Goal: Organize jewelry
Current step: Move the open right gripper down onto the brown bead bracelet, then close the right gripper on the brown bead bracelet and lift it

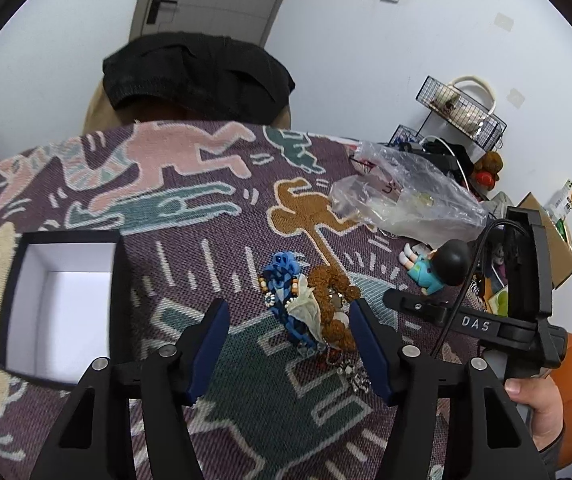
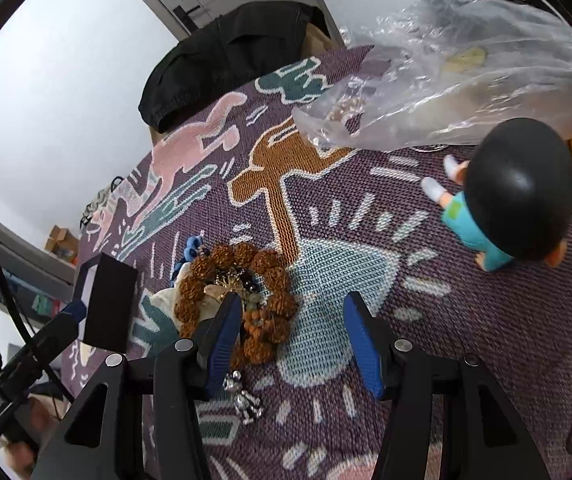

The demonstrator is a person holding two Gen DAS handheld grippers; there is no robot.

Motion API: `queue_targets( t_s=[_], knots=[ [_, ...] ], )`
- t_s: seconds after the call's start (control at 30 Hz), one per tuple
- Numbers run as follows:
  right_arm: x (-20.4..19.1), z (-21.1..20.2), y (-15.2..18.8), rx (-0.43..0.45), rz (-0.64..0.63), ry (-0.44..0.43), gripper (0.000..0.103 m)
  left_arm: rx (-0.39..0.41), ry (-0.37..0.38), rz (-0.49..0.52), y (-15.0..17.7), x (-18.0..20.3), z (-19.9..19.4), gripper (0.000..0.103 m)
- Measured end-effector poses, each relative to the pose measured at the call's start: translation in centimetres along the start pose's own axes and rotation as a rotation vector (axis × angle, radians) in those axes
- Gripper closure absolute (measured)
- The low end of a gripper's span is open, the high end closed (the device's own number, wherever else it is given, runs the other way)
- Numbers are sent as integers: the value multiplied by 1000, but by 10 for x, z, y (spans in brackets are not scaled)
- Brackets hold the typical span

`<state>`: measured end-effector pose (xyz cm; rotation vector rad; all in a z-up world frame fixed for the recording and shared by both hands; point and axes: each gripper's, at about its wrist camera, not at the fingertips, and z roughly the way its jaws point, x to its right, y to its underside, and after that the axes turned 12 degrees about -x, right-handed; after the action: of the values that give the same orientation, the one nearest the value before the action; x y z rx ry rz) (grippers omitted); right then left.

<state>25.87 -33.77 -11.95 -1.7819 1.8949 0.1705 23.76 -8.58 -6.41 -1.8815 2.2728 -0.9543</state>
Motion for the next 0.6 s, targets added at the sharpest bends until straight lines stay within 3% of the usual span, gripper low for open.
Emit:
queue_targets(
  t_s=[0.27, 0.5, 0.6],
  knots=[
    [0, 27, -11, -61, -11, 5, 48, -90, 62, -32, -15, -7, 37, 49],
    [-8, 34, -19, -67, -51, 38, 48, -150, 127, -60, -18, -13, 59, 68],
    [-10, 37, -19, -64, -61, 46, 55, -165, 157, -70, -18, -14, 65, 76]
  ],
)
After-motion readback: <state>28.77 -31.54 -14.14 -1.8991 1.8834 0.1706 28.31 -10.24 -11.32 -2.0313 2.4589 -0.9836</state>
